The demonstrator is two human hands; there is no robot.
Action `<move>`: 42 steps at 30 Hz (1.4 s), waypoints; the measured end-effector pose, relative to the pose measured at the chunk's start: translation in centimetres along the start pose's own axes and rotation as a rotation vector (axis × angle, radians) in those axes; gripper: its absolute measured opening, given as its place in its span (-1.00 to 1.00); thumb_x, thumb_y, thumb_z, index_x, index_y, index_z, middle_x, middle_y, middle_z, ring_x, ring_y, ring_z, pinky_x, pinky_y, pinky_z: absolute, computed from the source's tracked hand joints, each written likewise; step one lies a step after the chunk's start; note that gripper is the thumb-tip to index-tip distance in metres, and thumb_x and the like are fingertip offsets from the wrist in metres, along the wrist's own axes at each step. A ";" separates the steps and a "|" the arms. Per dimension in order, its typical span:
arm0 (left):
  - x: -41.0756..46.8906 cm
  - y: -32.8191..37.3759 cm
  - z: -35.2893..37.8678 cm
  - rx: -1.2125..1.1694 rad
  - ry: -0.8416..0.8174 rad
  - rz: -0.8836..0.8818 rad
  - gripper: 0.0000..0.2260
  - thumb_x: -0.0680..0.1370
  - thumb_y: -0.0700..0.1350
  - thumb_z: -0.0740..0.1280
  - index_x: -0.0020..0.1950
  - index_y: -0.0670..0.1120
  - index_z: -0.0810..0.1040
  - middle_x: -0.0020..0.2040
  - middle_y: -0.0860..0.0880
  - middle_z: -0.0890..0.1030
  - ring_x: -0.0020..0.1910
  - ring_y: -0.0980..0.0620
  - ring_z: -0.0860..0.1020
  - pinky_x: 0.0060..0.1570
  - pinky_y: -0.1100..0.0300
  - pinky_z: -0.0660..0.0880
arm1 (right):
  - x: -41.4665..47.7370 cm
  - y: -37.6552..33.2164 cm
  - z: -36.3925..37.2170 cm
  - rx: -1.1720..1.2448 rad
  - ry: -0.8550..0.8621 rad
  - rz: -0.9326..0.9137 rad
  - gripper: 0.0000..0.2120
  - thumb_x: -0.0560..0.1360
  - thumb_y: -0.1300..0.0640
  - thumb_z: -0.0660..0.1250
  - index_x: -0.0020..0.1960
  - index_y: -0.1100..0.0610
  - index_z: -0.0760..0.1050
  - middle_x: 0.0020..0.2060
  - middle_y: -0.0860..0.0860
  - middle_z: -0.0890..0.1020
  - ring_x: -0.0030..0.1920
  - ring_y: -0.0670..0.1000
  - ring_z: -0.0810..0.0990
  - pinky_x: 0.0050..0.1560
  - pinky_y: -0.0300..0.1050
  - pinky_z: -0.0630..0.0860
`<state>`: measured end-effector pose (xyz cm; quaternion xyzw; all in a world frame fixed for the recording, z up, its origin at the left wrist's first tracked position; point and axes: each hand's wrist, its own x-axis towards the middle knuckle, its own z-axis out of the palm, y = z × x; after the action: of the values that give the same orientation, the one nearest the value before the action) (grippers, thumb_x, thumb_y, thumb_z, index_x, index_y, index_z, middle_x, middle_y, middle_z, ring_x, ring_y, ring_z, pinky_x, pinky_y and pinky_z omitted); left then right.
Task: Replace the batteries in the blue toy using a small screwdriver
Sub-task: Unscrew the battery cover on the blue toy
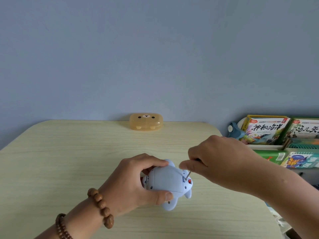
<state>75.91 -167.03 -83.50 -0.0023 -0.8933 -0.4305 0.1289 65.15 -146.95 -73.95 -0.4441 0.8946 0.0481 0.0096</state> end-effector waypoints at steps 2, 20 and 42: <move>0.0 -0.1 0.0 0.004 -0.002 0.000 -0.43 0.21 0.18 0.64 0.19 0.18 0.63 0.10 0.22 0.65 0.09 0.16 0.62 0.00 0.32 0.56 | -0.3 0.0 -0.1 0.056 -0.008 -0.007 -0.58 0.58 -0.34 0.06 -0.03 -0.05 0.49 -0.19 -0.09 0.56 -0.17 -0.02 0.53 -0.23 -0.12 0.39; -0.2 -0.1 -0.1 -0.014 0.006 -0.028 -0.45 0.22 0.12 0.67 0.17 0.17 0.64 0.06 0.22 0.64 0.07 0.18 0.61 -0.02 0.37 0.53 | -1.4 -0.2 -0.1 0.115 0.022 -0.027 -0.91 0.59 -0.16 0.15 -0.04 -0.19 0.32 -0.24 -0.16 0.53 -0.21 -0.11 0.50 -0.26 -0.22 0.36; -0.3 -0.2 -0.1 -0.015 0.006 -0.035 -0.44 0.21 0.17 0.65 0.18 0.18 0.62 0.07 0.21 0.64 0.08 0.18 0.62 -0.01 0.31 0.56 | -1.3 -0.3 0.2 0.075 0.069 -0.003 -0.72 0.56 -0.32 0.09 -0.02 -0.16 0.42 -0.25 -0.14 0.52 -0.24 -0.10 0.46 -0.32 -0.26 0.26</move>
<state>76.22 -167.15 -83.67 0.0134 -0.8895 -0.4395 0.1240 66.16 -146.11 -74.08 -0.4463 0.8949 -0.0008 -0.0044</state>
